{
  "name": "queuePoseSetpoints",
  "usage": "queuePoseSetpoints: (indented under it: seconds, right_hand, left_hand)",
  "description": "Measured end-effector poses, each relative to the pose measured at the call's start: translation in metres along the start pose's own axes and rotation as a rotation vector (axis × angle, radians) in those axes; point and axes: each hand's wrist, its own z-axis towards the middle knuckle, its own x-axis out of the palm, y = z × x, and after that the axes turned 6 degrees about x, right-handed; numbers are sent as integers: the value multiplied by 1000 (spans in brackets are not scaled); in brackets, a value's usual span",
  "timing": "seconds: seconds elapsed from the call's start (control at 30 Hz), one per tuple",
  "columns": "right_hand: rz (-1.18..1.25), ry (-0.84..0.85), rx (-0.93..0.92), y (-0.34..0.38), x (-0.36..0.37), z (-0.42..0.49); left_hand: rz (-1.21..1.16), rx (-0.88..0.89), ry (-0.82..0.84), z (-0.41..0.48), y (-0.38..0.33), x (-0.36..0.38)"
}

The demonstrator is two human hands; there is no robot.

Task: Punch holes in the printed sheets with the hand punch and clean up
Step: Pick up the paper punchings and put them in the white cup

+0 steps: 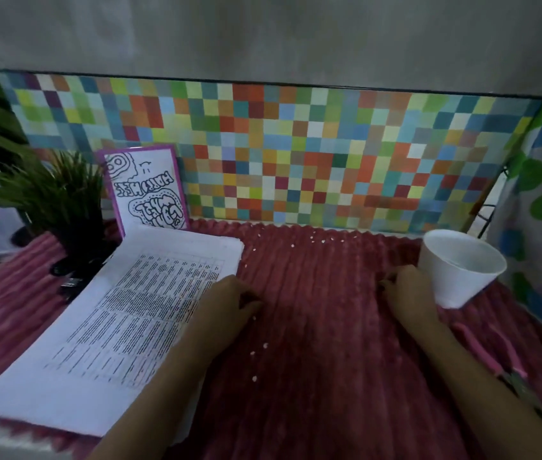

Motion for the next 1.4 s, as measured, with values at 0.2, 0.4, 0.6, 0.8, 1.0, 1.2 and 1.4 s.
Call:
queuePoseSetpoints:
  seconds: [0.2,0.4,0.6,0.8,1.0,1.2,1.4]
  right_hand:
    - [111,-122,-176,41,-31,-36]
    - [465,394,-325,126,-35,-109]
    - [463,470,-320,131,-12,-132]
    - [367,387,-410,131,-7,-140]
    - [481,280,-332,125,-2,-141]
    - [578,443,-436,133,-9,-152]
    - [416,364,-628,131,1,-153]
  left_hand:
    - [24,23,-64,-1,-1,13]
    - [-87,51,-166,-1,6,11]
    - [-32,199,-135,-8,12,-5]
    - [191,159,-14,-13,9,4]
    - [318,175,16,-13,5,7]
    - [167,134,100,-7,4,-6]
    - [-1,230,-80,12,-24,-48]
